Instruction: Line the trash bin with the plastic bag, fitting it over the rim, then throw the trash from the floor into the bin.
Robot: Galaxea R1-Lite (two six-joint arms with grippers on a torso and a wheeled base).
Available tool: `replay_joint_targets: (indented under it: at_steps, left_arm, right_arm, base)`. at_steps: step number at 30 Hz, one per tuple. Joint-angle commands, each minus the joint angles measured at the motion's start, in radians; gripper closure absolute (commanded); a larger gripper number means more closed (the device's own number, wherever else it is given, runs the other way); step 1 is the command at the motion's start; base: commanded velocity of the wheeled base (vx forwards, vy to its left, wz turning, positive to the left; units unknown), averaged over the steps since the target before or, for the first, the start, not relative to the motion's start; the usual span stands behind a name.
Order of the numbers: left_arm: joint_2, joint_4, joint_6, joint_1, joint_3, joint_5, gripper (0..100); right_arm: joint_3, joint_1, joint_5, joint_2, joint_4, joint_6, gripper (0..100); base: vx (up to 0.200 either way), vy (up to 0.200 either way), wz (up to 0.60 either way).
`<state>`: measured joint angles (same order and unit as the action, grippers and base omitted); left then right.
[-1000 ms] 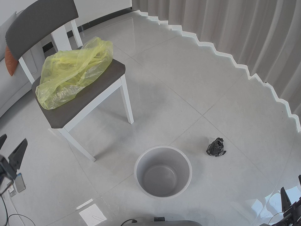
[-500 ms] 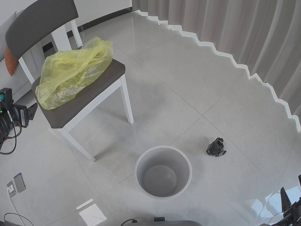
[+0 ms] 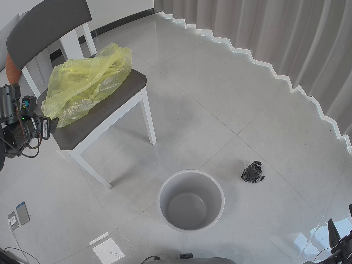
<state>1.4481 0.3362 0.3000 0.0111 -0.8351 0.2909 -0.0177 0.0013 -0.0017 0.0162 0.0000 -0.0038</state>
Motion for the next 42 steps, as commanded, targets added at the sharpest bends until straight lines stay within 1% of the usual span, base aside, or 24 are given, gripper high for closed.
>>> replay_joint_targets:
  at_steps: [1, 7, 9, 13, 15, 20, 23, 26, 33, 39, 40, 42]
  left_arm:
    - [0.09, 0.0, -0.001, 0.006, -0.052, 0.011, 0]
    - [0.141, 0.001, 0.008, 0.003, -0.079, 0.033, 0]
    - [0.172, 0.001, 0.03, 0.006, -0.108, 0.062, 0]
    - [0.204, 0.0, 0.041, 0.013, -0.154, 0.076, 0]
    - [0.215, 0.001, 0.064, 0.038, -0.168, 0.076, 0]
    - [0.235, 0.001, 0.087, 0.075, -0.188, 0.074, 0]
    - [0.242, 0.006, 0.09, 0.087, -0.196, 0.074, 0]
    - [0.248, 0.038, 0.091, 0.116, -0.2, 0.065, 0]
    - [0.262, 0.041, 0.085, 0.139, -0.205, 0.062, 0]
    - [0.272, 0.08, 0.082, 0.144, -0.208, 0.059, 0]
    - [0.273, 0.084, 0.08, 0.142, -0.205, 0.053, 100]
    - [0.273, 0.086, 0.08, 0.141, -0.205, 0.047, 100]
  right_arm:
    - [0.018, 0.0, 0.0, -0.01, 0.0, -0.001, 0]
    - [0.018, 0.0, 0.0, -0.01, 0.0, -0.001, 0]
    - [0.018, 0.0, 0.0, -0.01, 0.0, 0.001, 0]
    - [0.018, 0.0, -0.003, -0.01, 0.0, 0.001, 0]
    - [0.018, 0.0, -0.003, -0.009, 0.0, 0.001, 0]
    - [0.018, 0.0, 0.0, -0.009, -0.002, 0.001, 0]
    - [0.018, 0.0, 0.0, -0.009, -0.002, 0.001, 0]
    - [0.018, 0.0, 0.0, -0.009, -0.002, 0.001, 0]
    - [0.018, 0.0, 0.0, -0.009, -0.002, -0.001, 0]
    - [0.018, 0.0, 0.0, -0.01, -0.002, -0.001, 0]
    - [0.018, 0.0, 0.002, -0.009, -0.002, -0.001, 0]
    - [0.018, 0.0, 0.0, -0.009, -0.002, -0.001, 0]
  base:
    - [0.0, 0.0, 0.0]
    - [0.0, 0.0, 0.0]
    - [0.0, 0.0, 0.0]
    - [0.0, 0.0, 0.0]
    - [0.0, 0.0, 0.0]
    - [0.0, 0.0, 0.0]
    - [0.0, 0.0, 0.0]
    - [0.0, 0.0, 0.0]
    - [0.0, 0.0, 0.0]
    - [0.0, 0.0, 0.0]
    - [0.0, 0.0, 0.0]
    - [0.0, 0.0, 0.0]
